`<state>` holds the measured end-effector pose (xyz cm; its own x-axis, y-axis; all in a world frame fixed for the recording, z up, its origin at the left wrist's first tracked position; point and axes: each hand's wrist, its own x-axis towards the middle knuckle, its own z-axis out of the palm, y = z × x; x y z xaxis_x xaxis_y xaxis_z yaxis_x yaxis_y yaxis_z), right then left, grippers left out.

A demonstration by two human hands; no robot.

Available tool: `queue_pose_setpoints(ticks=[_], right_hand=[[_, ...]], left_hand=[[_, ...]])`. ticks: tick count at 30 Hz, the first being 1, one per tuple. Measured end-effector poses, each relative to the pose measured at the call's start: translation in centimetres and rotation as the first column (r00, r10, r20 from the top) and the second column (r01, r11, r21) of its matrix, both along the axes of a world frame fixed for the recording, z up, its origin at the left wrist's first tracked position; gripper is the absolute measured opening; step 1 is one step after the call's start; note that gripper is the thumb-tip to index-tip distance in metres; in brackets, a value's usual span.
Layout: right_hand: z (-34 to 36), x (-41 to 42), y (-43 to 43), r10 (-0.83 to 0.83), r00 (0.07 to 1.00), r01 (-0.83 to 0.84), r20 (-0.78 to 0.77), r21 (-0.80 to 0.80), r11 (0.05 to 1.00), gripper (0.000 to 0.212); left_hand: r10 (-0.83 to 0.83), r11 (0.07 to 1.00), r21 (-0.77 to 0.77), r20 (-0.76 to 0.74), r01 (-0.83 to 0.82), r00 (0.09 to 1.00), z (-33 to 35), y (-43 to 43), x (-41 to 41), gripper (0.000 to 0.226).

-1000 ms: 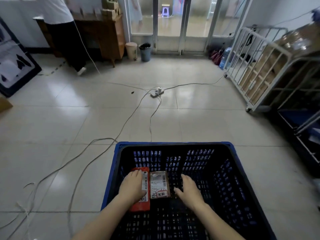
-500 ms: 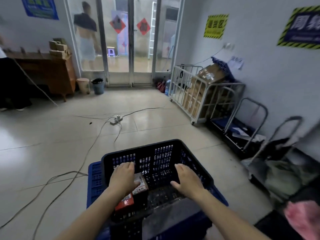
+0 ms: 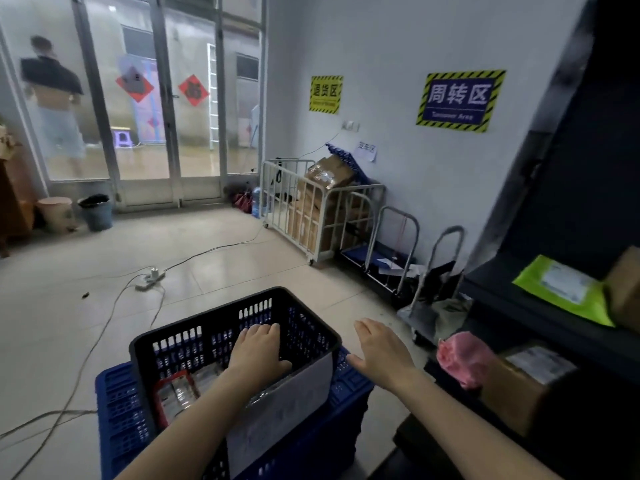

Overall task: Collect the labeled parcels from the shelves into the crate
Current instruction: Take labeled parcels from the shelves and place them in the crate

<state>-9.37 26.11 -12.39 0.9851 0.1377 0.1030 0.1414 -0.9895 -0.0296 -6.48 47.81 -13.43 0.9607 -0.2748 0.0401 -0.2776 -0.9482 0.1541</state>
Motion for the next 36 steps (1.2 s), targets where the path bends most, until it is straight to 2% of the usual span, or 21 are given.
queue_pose_setpoints(ticks=[5,10,13,18,21,28,36], right_hand=[[2.1,-3.9,-5.6,-0.146,0.988,0.145,0.055,0.008,0.989,0.06],[3.8,-9.8,-12.5,-0.298,0.951,0.297,0.081,0.026,0.955,0.058],[4.7,-14.0,-16.5,-0.379,0.921,0.378,0.084,0.029,0.925,0.061],[5.7,-21.6,-22.2,-0.497,0.864,0.493,0.086,0.056,0.868,0.066],[5.8,-26.3,-25.1,-0.549,0.831,0.545,0.089,0.065,0.836,0.068],[7.0,-37.2,-31.1,-0.656,0.746,0.655,0.115,0.054,0.754,0.066],[7.9,-48.4,-37.1,-0.749,0.654,0.749,0.103,0.05,0.661,0.066]], left_hand=[[-0.134,0.991,0.027,0.004,0.134,0.991,2.2,-6.1,-0.8,0.072],[-0.287,0.958,0.038,0.042,0.286,0.957,3.8,-14.4,-3.2,0.056],[-0.378,0.926,0.037,0.05,0.376,0.925,4.4,-19.7,-6.0,0.06],[-0.494,0.865,-0.042,0.108,0.5,0.863,5.3,-26.9,-11.2,0.057],[-0.525,0.838,-0.109,0.105,0.535,0.845,5.9,-30.6,-14.6,0.057],[-0.611,0.785,-0.029,0.124,0.619,0.782,7.1,-38.4,-23.5,0.064],[-0.695,0.707,-0.041,0.141,0.706,0.705,8.0,-46.1,-32.8,0.073]])
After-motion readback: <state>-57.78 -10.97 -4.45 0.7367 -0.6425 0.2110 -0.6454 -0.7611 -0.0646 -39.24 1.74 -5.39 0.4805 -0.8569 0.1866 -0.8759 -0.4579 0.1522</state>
